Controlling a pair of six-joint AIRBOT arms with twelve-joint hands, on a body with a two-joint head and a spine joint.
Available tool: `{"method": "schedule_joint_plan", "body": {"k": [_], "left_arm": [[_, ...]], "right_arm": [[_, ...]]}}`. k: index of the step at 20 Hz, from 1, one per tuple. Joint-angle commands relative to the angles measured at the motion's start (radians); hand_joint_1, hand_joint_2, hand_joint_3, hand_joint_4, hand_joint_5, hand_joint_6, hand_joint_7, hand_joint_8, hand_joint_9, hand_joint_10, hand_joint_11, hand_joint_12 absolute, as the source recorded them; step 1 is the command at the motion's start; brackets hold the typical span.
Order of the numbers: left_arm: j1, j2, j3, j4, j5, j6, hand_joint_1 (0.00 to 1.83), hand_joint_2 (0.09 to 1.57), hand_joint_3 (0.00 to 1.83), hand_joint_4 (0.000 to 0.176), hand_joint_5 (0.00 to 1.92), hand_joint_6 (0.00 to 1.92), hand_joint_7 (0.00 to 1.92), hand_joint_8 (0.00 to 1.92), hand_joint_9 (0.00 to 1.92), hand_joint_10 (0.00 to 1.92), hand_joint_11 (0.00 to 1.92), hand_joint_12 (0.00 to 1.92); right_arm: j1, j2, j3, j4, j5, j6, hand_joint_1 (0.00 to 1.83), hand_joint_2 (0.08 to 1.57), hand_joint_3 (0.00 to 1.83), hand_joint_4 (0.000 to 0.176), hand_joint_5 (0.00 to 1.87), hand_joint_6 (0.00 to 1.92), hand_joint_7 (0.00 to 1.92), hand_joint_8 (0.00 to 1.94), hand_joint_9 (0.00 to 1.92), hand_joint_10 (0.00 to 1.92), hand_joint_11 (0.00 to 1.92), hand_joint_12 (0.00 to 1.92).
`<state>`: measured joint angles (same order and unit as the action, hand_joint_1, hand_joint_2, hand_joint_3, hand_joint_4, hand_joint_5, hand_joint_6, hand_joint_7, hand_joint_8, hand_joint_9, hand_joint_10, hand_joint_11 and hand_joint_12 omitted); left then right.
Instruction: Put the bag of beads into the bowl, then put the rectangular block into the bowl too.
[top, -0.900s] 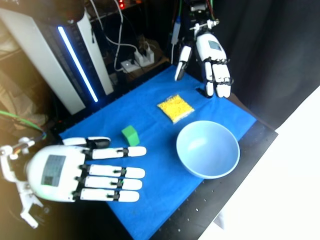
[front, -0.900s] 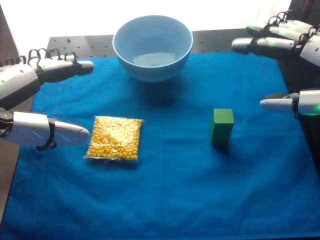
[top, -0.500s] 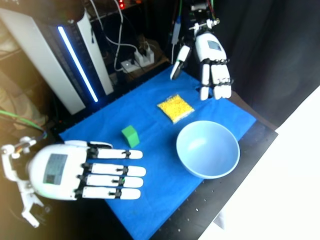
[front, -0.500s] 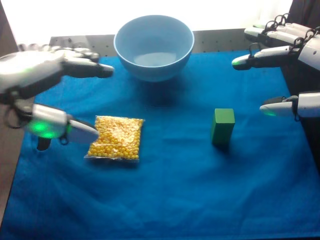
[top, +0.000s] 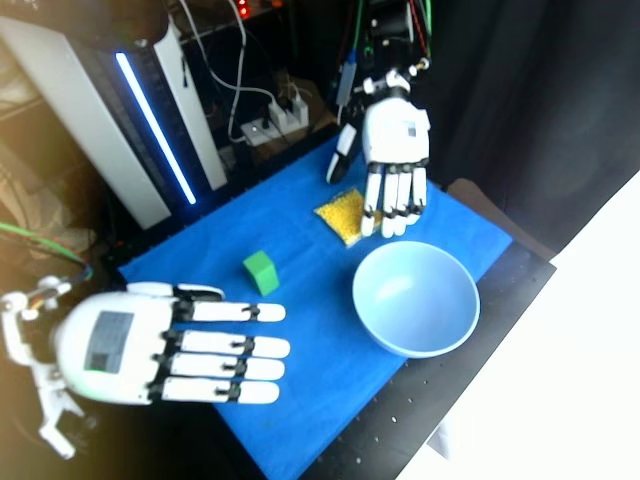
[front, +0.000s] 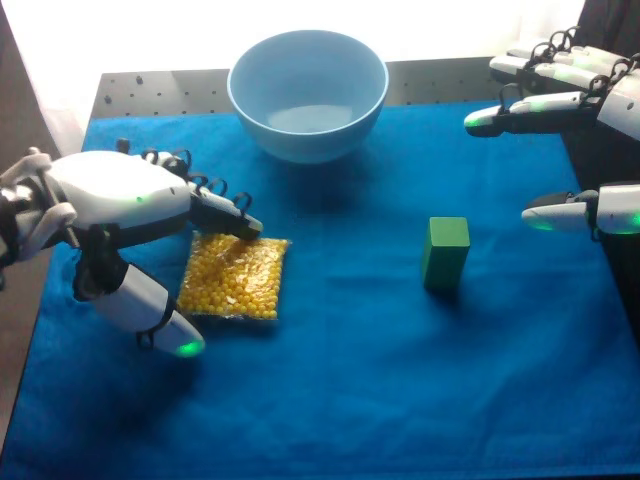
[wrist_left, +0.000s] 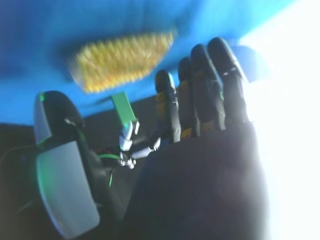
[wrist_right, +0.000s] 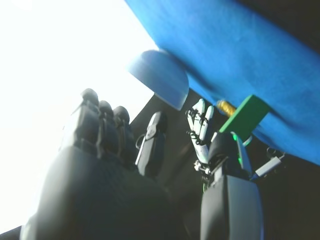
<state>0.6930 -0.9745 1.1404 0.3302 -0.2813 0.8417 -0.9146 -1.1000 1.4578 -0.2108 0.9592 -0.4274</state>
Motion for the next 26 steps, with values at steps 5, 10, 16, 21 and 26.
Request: {"method": "schedule_joint_plan", "body": {"k": [5, 10, 16, 21, 26], "left_arm": [[-0.01, -0.046, 0.04, -0.027, -0.061, -0.003, 1.05, 1.05, 0.0, 0.051, 0.98, 0.67, 0.94, 0.3, 0.68, 0.66, 0.29, 1.49], [-0.01, -0.026, 0.05, -0.113, -0.148, -0.003, 1.17, 1.09, 0.0, 0.0, 1.03, 0.89, 0.64, 1.77, 0.45, 1.91, 0.36, 1.92], [-0.138, 0.072, -0.008, -0.077, -0.276, -0.005, 1.24, 1.17, 0.0, 0.0, 1.06, 0.64, 0.75, 1.56, 0.53, 1.75, 0.34, 1.92], [-0.341, -0.018, 0.107, -0.077, -0.286, 0.006, 1.21, 1.14, 0.0, 0.0, 0.96, 0.9, 0.9, 1.25, 0.69, 1.14, 0.4, 1.65], [-0.395, -0.233, 0.307, -0.258, -0.17, 0.191, 1.21, 1.14, 0.0, 0.0, 1.0, 0.85, 0.88, 1.27, 0.77, 1.19, 0.69, 1.69]], "right_arm": [[0.012, -0.001, 0.001, 0.041, 0.107, 0.002, 0.71, 1.09, 0.01, 0.176, 0.47, 0.0, 0.09, 0.0, 0.0, 0.0, 0.0, 0.0], [0.012, -0.001, -0.001, 0.041, 0.103, 0.002, 0.72, 1.12, 0.01, 0.176, 0.47, 0.0, 0.11, 0.0, 0.0, 0.0, 0.0, 0.0], [0.012, -0.001, -0.001, 0.042, 0.099, 0.002, 0.75, 1.15, 0.01, 0.176, 0.49, 0.01, 0.12, 0.0, 0.0, 0.0, 0.0, 0.0], [0.012, -0.009, 0.01, 0.044, 0.099, 0.002, 0.77, 1.17, 0.01, 0.174, 0.51, 0.0, 0.12, 0.0, 0.0, 0.0, 0.0, 0.0], [0.012, -0.034, 0.031, 0.044, 0.1, 0.002, 0.9, 1.19, 0.0, 0.176, 0.51, 0.0, 0.13, 0.0, 0.0, 0.0, 0.0, 0.0]]}}
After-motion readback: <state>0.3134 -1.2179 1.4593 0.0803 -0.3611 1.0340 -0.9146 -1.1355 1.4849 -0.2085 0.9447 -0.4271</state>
